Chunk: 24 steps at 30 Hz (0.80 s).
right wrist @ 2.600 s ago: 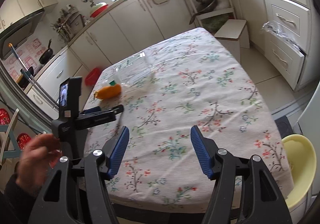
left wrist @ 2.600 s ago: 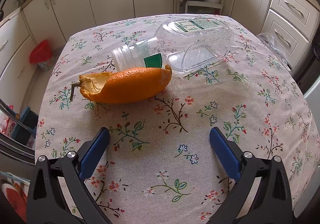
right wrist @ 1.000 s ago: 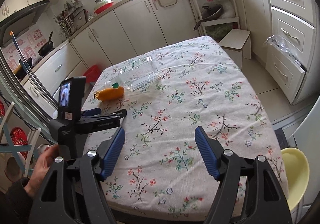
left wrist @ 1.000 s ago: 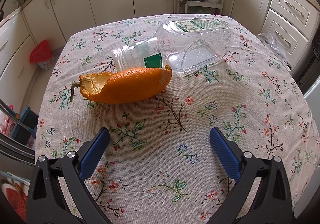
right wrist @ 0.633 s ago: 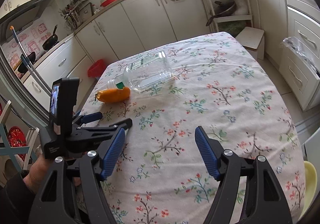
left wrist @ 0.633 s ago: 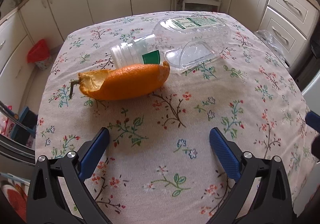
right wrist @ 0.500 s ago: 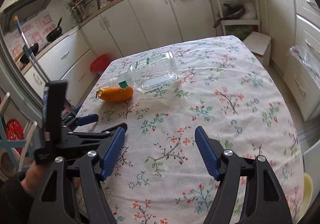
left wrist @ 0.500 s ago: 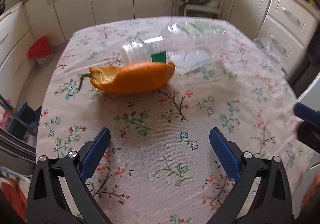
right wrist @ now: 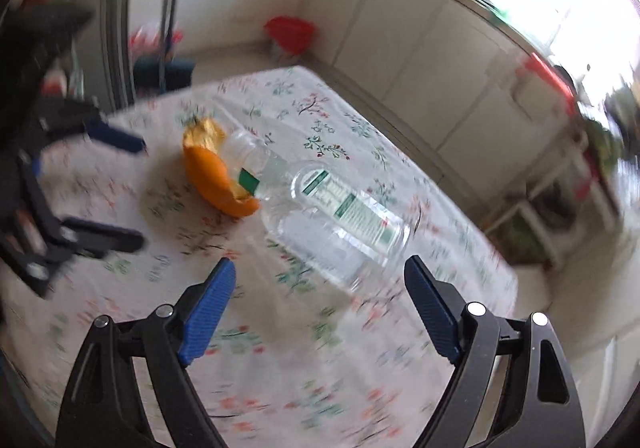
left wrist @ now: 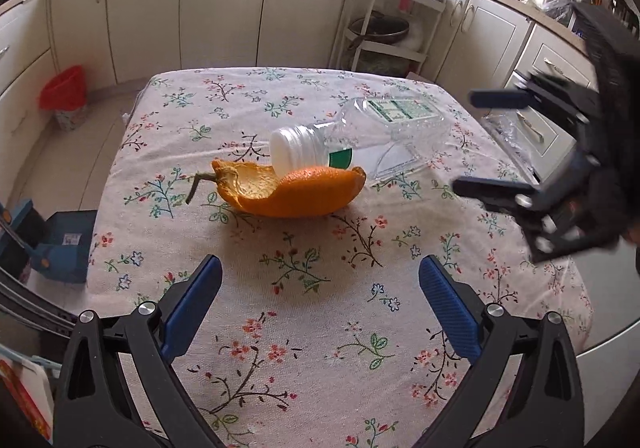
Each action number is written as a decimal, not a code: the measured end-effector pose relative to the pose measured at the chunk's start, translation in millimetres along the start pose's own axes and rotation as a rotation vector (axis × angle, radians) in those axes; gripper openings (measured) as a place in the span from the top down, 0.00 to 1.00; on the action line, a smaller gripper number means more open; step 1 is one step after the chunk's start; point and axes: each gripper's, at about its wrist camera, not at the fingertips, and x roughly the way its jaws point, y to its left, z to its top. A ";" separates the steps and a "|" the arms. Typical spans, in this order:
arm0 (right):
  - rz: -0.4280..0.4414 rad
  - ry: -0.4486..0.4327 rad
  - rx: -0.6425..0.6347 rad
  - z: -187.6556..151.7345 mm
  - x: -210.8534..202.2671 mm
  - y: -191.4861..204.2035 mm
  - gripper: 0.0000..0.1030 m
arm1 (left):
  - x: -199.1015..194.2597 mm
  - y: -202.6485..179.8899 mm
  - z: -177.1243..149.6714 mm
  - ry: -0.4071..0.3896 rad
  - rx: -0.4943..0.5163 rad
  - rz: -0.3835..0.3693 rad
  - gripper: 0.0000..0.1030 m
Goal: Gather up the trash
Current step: 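Grasp the clear plastic bottle with the right gripper while the left grasps the orange peel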
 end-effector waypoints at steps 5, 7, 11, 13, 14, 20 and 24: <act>0.063 0.084 -0.144 23.0 35.6 -12.3 0.16 | -5.4 11.3 6.5 0.000 -0.024 0.001 0.07; 0.099 0.113 -0.172 26.0 50.3 -15.1 0.16 | -6.5 15.1 9.1 -0.002 -0.024 0.004 0.07; 0.162 0.157 -0.189 30.5 72.5 -13.0 0.16 | -5.2 17.9 13.0 -0.001 -0.011 0.013 0.07; 0.175 0.165 -0.190 30.0 78.0 -11.2 0.16 | -5.1 18.4 13.8 -0.004 -0.010 0.017 0.07; 0.189 0.165 -0.180 29.1 79.0 -11.7 0.16 | -5.0 18.8 13.9 -0.005 -0.012 0.018 0.07; 0.206 0.174 -0.066 13.9 69.2 -17.7 0.33 | -1.3 23.5 14.6 -0.002 -0.049 0.017 0.07; 0.170 0.199 0.091 -9.0 44.9 -21.7 0.47 | -1.7 23.2 13.5 -0.005 -0.074 0.012 0.07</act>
